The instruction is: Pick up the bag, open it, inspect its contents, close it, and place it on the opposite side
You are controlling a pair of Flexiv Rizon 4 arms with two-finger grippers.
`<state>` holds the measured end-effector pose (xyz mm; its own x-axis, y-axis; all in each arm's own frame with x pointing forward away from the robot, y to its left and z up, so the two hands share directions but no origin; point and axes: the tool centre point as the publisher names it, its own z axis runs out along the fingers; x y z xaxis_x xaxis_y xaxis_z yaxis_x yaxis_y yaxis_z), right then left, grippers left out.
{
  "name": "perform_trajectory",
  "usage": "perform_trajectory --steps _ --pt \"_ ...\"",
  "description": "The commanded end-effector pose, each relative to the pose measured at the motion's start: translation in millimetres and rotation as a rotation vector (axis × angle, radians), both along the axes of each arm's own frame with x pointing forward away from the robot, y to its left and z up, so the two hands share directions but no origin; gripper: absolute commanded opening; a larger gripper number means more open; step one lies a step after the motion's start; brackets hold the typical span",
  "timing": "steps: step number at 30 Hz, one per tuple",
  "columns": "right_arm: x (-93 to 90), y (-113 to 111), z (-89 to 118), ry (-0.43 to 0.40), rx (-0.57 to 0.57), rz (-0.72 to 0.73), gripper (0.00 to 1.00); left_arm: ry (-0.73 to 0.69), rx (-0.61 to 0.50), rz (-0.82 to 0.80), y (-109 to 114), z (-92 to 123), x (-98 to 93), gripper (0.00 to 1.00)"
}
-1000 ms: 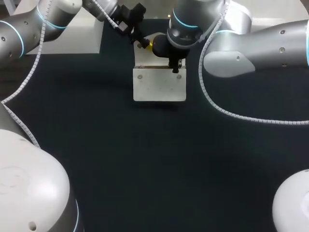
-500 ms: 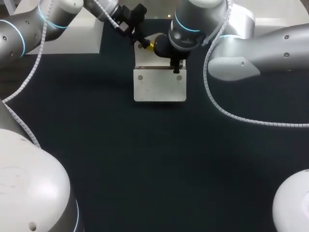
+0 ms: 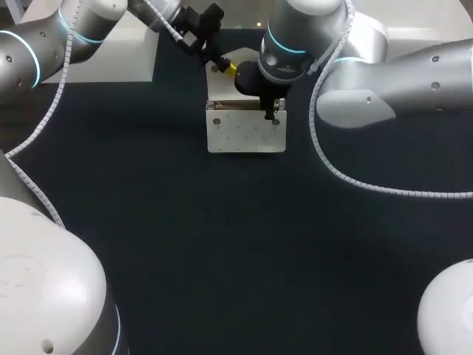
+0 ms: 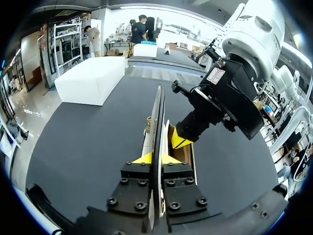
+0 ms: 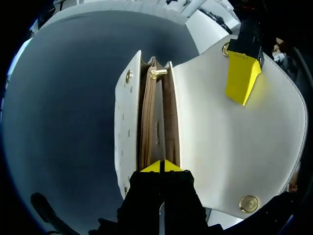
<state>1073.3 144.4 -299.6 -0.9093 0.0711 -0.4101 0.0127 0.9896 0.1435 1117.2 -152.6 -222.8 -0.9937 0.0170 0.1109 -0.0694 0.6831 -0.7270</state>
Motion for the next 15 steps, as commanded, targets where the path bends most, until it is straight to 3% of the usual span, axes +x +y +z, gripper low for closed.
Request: perform_trajectory --steps 1,8,15 --pt "-1.7 2 -1 0.017 -0.004 0.0 0.0 0.001 -0.017 0.007 2 -1 1.8 0.0" --pt "-9.0 0 -7 0.051 -0.003 -0.008 0.0 0.005 -0.033 0.001 2 -1 2.5 0.0" --pt "-0.2 2 -13 0.081 -0.008 0.005 0.0 0.03 -0.056 -0.045 -2 -1 -1.9 0.0"
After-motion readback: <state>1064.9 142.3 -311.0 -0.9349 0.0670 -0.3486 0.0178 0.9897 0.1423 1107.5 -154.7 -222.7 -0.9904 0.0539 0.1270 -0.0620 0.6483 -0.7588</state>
